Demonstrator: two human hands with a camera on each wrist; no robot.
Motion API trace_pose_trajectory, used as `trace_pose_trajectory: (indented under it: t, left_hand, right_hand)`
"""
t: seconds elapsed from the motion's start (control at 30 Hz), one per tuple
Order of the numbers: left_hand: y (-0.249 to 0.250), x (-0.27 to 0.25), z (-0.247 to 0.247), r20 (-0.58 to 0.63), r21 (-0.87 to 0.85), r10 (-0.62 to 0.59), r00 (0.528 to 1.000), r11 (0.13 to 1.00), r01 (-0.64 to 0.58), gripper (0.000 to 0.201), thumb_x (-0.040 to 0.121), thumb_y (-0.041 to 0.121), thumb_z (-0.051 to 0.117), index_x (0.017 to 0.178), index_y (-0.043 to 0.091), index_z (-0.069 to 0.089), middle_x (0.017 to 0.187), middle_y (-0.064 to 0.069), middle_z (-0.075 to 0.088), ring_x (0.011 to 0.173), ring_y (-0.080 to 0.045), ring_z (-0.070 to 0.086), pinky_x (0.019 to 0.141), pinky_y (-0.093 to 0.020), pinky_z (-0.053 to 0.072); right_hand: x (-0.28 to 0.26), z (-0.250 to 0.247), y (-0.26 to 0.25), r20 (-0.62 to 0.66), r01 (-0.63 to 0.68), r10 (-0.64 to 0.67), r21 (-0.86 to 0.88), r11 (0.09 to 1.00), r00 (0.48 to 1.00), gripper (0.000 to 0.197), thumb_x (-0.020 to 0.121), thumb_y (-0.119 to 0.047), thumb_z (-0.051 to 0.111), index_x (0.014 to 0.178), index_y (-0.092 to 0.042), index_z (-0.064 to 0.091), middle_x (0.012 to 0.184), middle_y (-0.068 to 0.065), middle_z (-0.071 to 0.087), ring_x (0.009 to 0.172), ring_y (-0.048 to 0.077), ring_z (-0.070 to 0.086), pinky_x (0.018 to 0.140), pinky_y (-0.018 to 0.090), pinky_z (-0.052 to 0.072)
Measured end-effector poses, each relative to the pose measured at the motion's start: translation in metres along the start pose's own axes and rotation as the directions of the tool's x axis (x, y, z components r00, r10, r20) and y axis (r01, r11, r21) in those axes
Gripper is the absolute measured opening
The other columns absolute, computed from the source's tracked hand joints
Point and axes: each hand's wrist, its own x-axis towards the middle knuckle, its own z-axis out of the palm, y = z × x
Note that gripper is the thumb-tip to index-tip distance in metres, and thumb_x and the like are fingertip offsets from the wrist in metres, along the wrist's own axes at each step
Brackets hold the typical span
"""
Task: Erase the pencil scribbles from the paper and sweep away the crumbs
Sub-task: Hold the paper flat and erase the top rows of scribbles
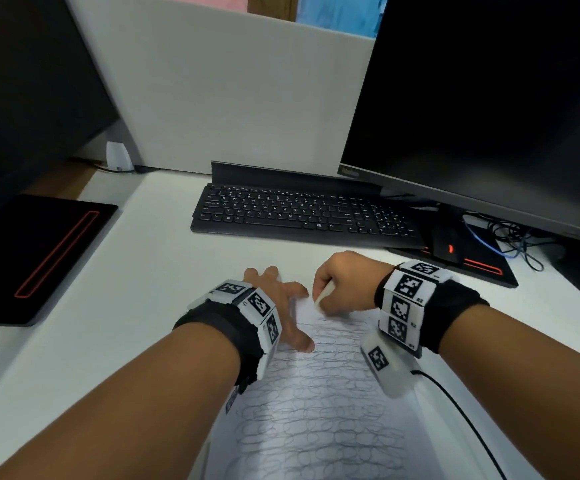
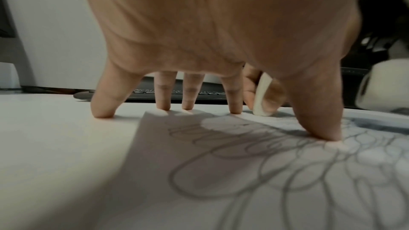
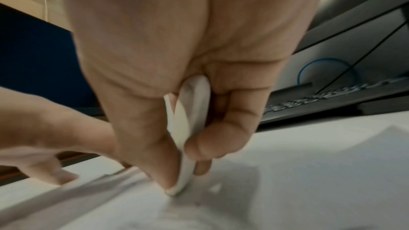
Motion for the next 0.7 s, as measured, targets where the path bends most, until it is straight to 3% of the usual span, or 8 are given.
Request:
trace_pose_trajectory:
  t: [0.07,0.17,0.3,0.43,0.5,0.57,0.7]
  left_hand:
    - [-0.0001,-0.0005,0.0013,-0.009,-0.001,-0.003,1.000,1.000,0.003,0.087,0.071,0.072,0.067,0.146,0.050,0.027,0.150,-0.003,0.027,0.139,-0.028,0.023,0.104,-0.047,0.036]
    - [0.0000,-0.0013,-0.0003,-0.001,-0.008,-0.006,1.000,1.000,0.006,0.086,0.072,0.070,0.067,0.146,0.049,0.028,0.150,-0.003,0.026,0.139,-0.029,0.022,0.104,-0.048,0.036]
    - [0.0003,-0.0020,0.0016,-0.010,-0.001,-0.006,1.000,1.000,0.006,0.087,0.072,0.071,0.067,0.147,0.050,0.026,0.153,-0.003,0.024,0.141,-0.029,0.020,0.106,-0.048,0.034]
    - [-0.0006,-0.0009,0.0003,-0.001,-0.007,-0.002,1.000,1.000,0.002,0.088,0.072,0.071,0.067,0.147,0.049,0.026,0.151,-0.004,0.025,0.140,-0.030,0.022,0.105,-0.049,0.035]
    - [-0.0009,-0.0001,0.0016,-0.009,-0.011,0.002,1.000,1.000,-0.002,0.088,0.072,0.071,0.067,0.146,0.050,0.026,0.151,-0.003,0.025,0.139,-0.029,0.022,0.105,-0.048,0.035]
    - [-0.0012,-0.0005,0.0027,-0.018,-0.015,0.003,1.000,1.000,-0.003,0.087,0.072,0.071,0.067,0.146,0.050,0.027,0.151,-0.002,0.025,0.140,-0.029,0.022,0.105,-0.048,0.034]
    - [-0.0013,0.0011,0.0012,-0.003,-0.010,0.000,1.000,1.000,0.000,0.089,0.071,0.071,0.067,0.147,0.050,0.026,0.152,-0.003,0.025,0.140,-0.030,0.022,0.105,-0.049,0.034]
  right_hand:
    - [0.0013,0.0000,0.0020,-0.037,-0.013,0.013,0.000,1.000,0.999,0.009,0.081,-0.018,0.070,0.088,-0.023,0.071,0.077,-0.014,0.060,0.065,0.001,0.053,0.056,0.019,0.043]
    - [0.0004,0.0029,-0.0023,0.061,0.036,-0.035,-0.016,0.999,0.997,0.012,0.079,-0.016,0.071,0.082,-0.027,0.068,0.069,-0.013,0.059,0.061,0.001,0.053,0.058,0.020,0.043]
    - [0.0028,-0.0006,0.0053,-0.042,-0.008,0.008,-0.001,1.000,0.999,0.011,0.081,-0.017,0.069,0.083,-0.027,0.068,0.074,-0.015,0.058,0.069,0.005,0.057,0.060,0.020,0.044]
    - [-0.0005,-0.0004,-0.0005,0.117,0.015,-0.014,-0.008,1.000,0.993,0.011,0.078,-0.016,0.071,0.085,-0.025,0.071,0.066,-0.010,0.065,0.058,0.002,0.058,0.058,0.019,0.047]
    - [0.0012,-0.0017,0.0034,0.040,-0.004,0.004,0.001,1.000,0.999,0.010,0.079,-0.016,0.071,0.085,-0.025,0.071,0.068,-0.012,0.063,0.064,0.004,0.059,0.062,0.023,0.052]
    - [0.0020,-0.0022,0.0059,-0.018,-0.015,0.015,-0.006,1.000,1.000,0.011,0.079,-0.017,0.071,0.082,-0.027,0.069,0.071,-0.014,0.061,0.069,0.006,0.058,0.060,0.022,0.048]
    - [-0.0015,0.0004,0.0029,0.089,-0.008,0.009,-0.008,1.000,0.996,0.013,0.076,-0.014,0.071,0.082,-0.025,0.071,0.066,-0.010,0.064,0.059,0.004,0.058,0.057,0.021,0.047]
